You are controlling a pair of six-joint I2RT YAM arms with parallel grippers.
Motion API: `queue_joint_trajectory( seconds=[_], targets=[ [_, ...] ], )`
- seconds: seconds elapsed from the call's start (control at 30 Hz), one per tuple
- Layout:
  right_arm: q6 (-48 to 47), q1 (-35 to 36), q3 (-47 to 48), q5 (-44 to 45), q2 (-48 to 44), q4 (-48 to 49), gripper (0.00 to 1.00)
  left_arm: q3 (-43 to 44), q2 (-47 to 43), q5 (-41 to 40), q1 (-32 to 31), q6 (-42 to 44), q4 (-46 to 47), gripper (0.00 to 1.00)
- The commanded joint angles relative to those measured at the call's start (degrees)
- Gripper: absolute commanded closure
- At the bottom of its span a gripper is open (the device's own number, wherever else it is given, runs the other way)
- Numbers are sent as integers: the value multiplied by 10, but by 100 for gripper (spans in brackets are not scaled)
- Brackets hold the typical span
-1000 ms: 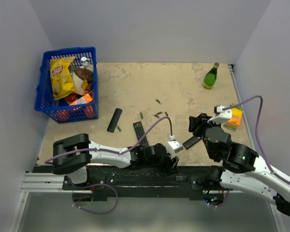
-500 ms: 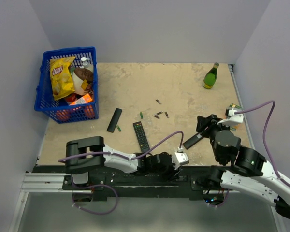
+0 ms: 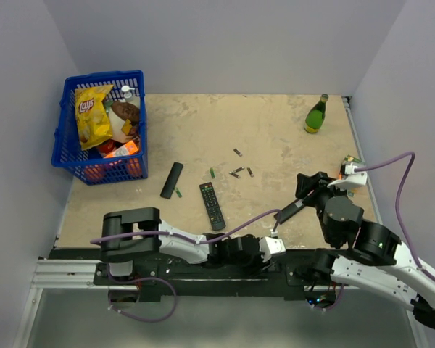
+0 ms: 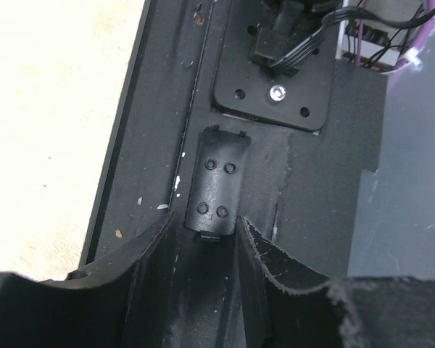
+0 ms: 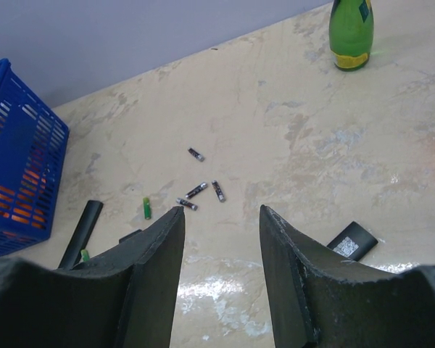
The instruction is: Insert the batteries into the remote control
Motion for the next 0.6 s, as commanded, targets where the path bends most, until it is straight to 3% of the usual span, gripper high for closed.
queue_joint_trajectory(
  seconds=[0.0, 0.13, 0.37, 0.57],
  targets=[
    [-1, 3, 14, 25, -22, 3, 51, 20, 12, -12, -3, 25, 12, 58],
    [-2, 3, 11, 24, -31, 4, 51, 21, 17, -29, -3, 28, 7, 63],
    [-3, 3, 9, 24, -31, 6, 51, 20, 12, -36, -3, 33, 5, 100],
    [-5, 3, 7, 24, -34, 6, 51, 2, -24, -67, -3, 33, 17, 100]
  ],
)
